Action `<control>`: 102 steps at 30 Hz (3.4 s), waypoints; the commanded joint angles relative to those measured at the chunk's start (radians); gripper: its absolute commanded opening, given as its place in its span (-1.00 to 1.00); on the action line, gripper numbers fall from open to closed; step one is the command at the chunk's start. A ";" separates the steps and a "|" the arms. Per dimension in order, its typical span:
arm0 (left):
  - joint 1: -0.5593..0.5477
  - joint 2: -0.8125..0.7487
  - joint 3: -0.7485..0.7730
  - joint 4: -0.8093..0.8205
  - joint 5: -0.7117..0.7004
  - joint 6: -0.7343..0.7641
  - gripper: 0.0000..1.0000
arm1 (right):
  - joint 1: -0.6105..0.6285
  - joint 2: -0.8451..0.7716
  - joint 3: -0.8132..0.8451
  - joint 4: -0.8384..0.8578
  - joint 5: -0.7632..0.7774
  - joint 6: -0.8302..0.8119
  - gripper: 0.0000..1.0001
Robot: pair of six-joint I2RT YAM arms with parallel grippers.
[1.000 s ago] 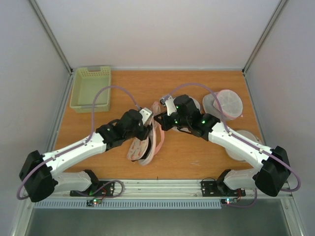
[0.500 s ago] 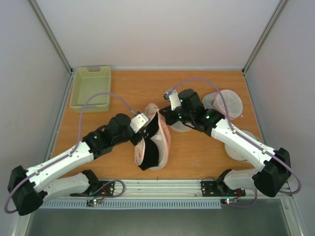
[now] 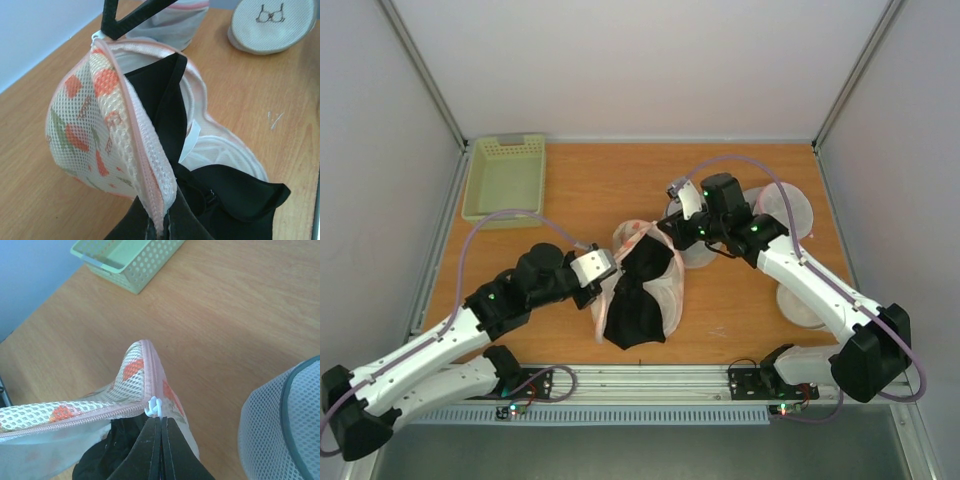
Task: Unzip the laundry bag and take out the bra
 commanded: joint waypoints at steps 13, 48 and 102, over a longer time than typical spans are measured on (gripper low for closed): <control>0.074 0.266 0.096 -0.026 -0.229 -0.112 0.62 | 0.048 -0.017 -0.095 0.093 -0.035 0.103 -0.98; 0.054 0.174 0.143 0.067 0.267 0.147 -0.99 | -0.021 0.086 0.075 -0.044 0.002 -0.057 -0.98; 0.362 0.887 0.448 0.265 -0.202 -0.219 0.06 | -0.082 0.034 -0.292 0.197 -0.305 0.233 -0.98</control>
